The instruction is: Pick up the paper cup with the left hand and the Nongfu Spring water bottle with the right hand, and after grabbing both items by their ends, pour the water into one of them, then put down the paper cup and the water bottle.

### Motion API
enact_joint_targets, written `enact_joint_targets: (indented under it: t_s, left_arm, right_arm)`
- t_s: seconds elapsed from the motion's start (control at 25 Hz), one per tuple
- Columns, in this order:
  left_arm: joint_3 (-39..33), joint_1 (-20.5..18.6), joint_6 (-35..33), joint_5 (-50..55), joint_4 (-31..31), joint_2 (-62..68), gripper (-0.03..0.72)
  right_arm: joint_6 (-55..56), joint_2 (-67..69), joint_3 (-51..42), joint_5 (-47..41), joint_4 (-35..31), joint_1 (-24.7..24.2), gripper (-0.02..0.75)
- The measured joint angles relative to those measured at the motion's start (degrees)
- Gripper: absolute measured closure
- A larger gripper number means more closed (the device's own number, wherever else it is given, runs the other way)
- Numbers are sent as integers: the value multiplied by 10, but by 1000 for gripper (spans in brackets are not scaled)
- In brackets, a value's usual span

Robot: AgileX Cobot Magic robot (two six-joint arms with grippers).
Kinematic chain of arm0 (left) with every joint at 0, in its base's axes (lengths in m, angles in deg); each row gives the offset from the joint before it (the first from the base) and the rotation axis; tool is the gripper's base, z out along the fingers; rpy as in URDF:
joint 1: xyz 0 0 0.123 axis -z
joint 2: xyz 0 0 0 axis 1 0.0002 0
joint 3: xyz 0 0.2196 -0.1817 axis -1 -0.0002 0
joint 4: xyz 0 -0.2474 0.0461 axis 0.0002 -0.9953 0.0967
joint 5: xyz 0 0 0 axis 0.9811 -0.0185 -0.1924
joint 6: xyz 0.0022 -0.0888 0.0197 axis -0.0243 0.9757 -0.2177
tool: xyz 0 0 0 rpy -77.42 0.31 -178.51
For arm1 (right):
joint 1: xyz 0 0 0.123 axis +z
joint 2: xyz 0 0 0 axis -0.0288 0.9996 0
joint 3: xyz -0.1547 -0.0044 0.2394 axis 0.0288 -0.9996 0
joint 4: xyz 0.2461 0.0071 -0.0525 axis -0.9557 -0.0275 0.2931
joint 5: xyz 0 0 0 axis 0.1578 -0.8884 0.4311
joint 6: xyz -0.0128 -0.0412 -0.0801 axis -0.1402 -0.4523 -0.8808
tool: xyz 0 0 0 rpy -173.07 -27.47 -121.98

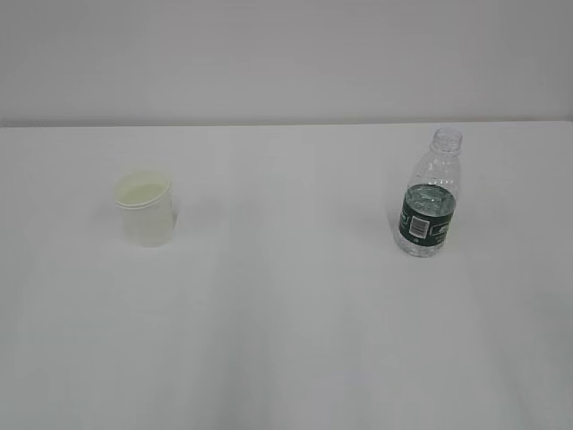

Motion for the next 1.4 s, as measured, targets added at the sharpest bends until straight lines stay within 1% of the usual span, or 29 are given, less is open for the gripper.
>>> enact_joint_targets:
  t_s: [0.16,0.64,0.8,1.16,1.4]
  left_arm:
    - [22,0,-9,21,0,0,181]
    - [26,0,-21,114,-22,-15,182]
    - [26,0,-22,126,-38,-15,183]
    - [26,0,-30,137,-41,-15,183]
    - [25,0,-34,138,-39,-15,183]
  right_arm:
    - [0,-4,0,-31,0,0,150]
    - [-1,-71,0,-116,0,0,150]
    - [-1,-90,1,-149,0,0,150]
    - [-1,-109,3,-202,0,0,150]
    - [-1,-109,3,-213,6,0,150]
